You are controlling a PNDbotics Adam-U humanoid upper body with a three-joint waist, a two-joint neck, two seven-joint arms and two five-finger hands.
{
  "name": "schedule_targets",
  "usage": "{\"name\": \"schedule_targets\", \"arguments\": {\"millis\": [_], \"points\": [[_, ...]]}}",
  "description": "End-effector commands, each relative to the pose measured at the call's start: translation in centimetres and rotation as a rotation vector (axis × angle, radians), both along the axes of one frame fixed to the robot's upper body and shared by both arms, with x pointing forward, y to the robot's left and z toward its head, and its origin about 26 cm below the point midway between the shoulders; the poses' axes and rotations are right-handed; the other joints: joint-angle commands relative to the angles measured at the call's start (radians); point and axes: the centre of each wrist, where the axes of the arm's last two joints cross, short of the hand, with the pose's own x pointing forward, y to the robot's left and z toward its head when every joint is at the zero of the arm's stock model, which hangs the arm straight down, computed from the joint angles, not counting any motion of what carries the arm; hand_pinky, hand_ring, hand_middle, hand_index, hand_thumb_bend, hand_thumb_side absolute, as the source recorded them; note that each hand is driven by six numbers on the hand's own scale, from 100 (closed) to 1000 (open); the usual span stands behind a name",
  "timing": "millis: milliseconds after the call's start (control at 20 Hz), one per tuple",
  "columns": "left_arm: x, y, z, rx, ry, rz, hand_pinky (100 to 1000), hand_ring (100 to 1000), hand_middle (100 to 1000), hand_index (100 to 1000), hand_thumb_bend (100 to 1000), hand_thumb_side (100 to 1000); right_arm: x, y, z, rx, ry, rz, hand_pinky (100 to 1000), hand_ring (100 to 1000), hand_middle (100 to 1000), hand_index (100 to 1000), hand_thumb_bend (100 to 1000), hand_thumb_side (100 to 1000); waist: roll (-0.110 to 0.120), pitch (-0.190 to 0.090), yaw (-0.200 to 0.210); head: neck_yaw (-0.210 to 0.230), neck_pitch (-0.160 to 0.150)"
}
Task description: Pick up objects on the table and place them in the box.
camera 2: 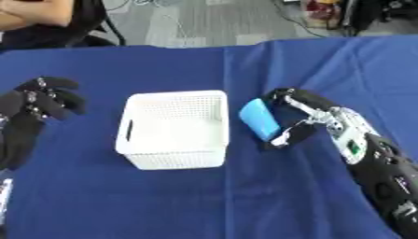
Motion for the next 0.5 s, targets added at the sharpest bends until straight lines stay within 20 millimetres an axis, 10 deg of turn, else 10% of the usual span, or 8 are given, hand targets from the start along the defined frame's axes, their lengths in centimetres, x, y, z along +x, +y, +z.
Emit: {"name": "schedule_targets", "arguments": {"millis": [50,500], "points": [[0.0,0.0,0.7,0.007,-0.022,-0.012,616,643,752,537,145,1000,-0.1,0.9,2.7,-0.047,-0.108,0.057,804,807,824,838,859,544,-0.003,-0.014,0.001,-0.006,-0.005],[-0.1,0.2,0.5,0.011,-0.014,-0.004,616,643,751,537,145,1000,-0.8,1.8,5.1,-0.161,-0.247,0.129,828,813,804,816,778,645,-0.006,-0.026,-0.007,0.007,0.0]]}}
